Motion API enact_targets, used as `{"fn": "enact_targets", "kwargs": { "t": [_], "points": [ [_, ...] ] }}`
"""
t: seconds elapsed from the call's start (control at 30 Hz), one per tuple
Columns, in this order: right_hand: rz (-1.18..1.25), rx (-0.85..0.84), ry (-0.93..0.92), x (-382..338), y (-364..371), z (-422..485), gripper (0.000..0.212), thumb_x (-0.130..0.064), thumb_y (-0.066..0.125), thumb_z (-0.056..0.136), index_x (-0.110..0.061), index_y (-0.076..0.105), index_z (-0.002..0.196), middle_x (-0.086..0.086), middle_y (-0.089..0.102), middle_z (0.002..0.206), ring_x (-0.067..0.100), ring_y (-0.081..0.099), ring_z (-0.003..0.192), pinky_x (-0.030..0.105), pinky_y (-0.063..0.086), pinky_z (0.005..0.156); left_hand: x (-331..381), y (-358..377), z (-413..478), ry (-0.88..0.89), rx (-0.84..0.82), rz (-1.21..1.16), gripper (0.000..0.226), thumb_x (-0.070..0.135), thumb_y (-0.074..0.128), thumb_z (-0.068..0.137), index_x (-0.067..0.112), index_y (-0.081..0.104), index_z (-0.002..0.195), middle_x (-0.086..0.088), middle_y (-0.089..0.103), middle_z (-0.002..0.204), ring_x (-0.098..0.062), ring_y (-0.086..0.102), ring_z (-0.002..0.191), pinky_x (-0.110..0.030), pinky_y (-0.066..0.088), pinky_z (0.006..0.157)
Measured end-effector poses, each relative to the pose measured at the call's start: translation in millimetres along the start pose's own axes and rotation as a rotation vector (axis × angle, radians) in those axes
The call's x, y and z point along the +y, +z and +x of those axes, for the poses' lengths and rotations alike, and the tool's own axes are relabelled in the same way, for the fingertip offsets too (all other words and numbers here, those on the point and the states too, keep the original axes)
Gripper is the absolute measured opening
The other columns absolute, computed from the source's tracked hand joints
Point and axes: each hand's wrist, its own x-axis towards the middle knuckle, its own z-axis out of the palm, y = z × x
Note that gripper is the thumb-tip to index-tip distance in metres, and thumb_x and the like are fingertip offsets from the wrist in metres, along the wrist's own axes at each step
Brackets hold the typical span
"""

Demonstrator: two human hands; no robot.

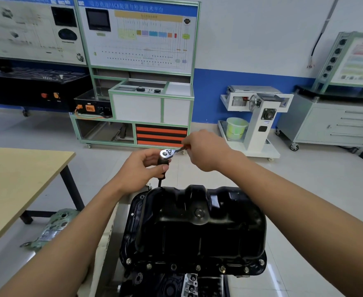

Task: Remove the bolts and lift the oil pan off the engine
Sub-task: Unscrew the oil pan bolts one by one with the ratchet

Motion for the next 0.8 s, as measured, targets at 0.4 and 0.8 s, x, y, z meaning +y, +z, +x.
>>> {"fn": "enact_targets", "kwargs": {
  "t": [0.4,0.8],
  "points": [
    [0.043,0.008,-0.015,1,1,-21,0.013,-0.028,0.053,0.096,-0.020,0.065,0.098,0.004,0.059,0.097,0.028,0.057,0.088,0.035,0.047,0.070,-5,10,3,0.046,0.266,0.071,0.027,0.007,0.084,0.081,0.024,0.075,0.100,0.000,0.077,0.087,-0.017,0.073,0.083,-0.028,0.060,0.067],
    [0.246,-0.023,-0.087,-45,-2,-40,0.043,-0.041,0.069,0.081,-0.019,0.045,0.053,-0.006,0.044,0.052,0.011,0.044,0.051,0.025,0.029,0.048,-3,17,6,0.076,0.400,0.209,0.026,0.000,0.080,0.074,0.018,0.068,0.088,0.008,0.073,0.080,0.000,0.065,0.072,-0.016,0.050,0.068]
  ]
}}
